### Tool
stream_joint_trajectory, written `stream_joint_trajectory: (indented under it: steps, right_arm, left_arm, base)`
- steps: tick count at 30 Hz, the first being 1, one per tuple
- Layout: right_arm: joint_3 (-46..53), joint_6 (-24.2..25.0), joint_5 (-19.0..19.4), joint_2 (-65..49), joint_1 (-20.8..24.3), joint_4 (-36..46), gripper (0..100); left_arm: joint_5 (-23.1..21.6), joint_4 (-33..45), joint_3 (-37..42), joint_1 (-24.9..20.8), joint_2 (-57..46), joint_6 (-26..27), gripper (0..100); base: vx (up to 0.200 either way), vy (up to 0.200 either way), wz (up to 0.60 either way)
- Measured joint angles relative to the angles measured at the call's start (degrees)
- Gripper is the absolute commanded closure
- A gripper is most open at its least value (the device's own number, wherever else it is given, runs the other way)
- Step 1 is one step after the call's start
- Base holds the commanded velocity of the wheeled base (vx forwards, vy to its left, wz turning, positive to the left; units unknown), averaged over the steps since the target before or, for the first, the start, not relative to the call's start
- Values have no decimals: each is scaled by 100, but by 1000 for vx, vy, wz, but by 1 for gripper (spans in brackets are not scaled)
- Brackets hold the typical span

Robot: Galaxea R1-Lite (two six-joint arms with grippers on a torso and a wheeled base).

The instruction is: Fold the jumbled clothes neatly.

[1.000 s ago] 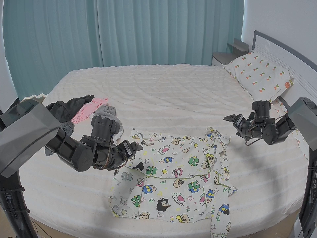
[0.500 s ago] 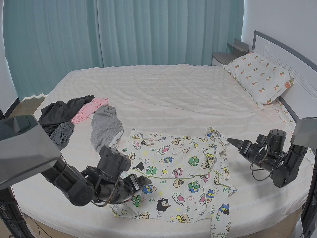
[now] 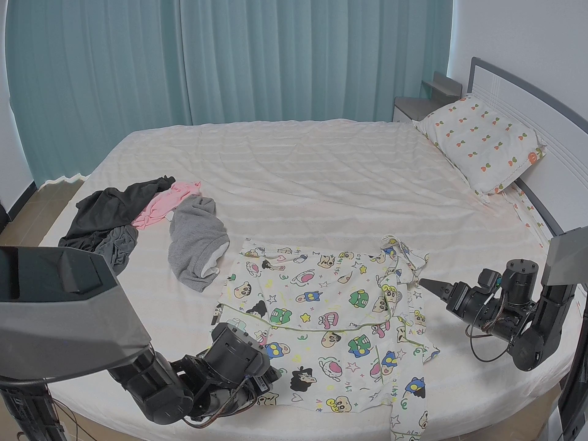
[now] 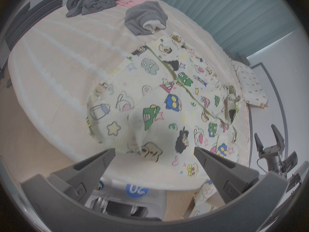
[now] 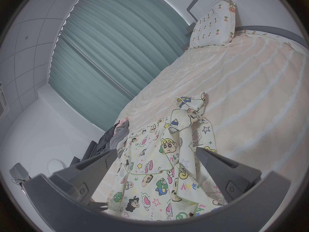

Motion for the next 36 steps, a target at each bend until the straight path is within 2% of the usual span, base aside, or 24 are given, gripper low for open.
stream_joint_trajectory:
  steps: [6, 18, 19, 25, 32, 36]
  right_arm:
    - [0, -1, 0, -20, 7, 0, 0]
    - [-15, 2, 2, -79, -2, 0, 0]
    - [-15, 2, 0, -82, -4, 0, 0]
    - [-17, 2, 2, -90, -11, 0, 0]
    - [-17, -1, 2, -94, -6, 0, 0]
    - [-12, -4, 2, -96, 2, 0, 0]
  left_arm:
    - [301, -408, -112, -20, 300, 30, 0]
    - [663, -433, -385, -83, 706, 121, 0]
    - [718, -433, -407, -85, 736, 140, 100]
    - [945, -450, -518, -83, 923, 233, 100]
    - [1481, -483, -510, -41, 1036, 293, 100]
    - [1708, -499, -451, 69, 965, 525, 100]
  base:
    - [0, 0, 0]
    - [0, 0, 0]
    - [0, 0, 0]
    - [0, 0, 0]
    - [0, 0, 0]
    - [0, 0, 0]
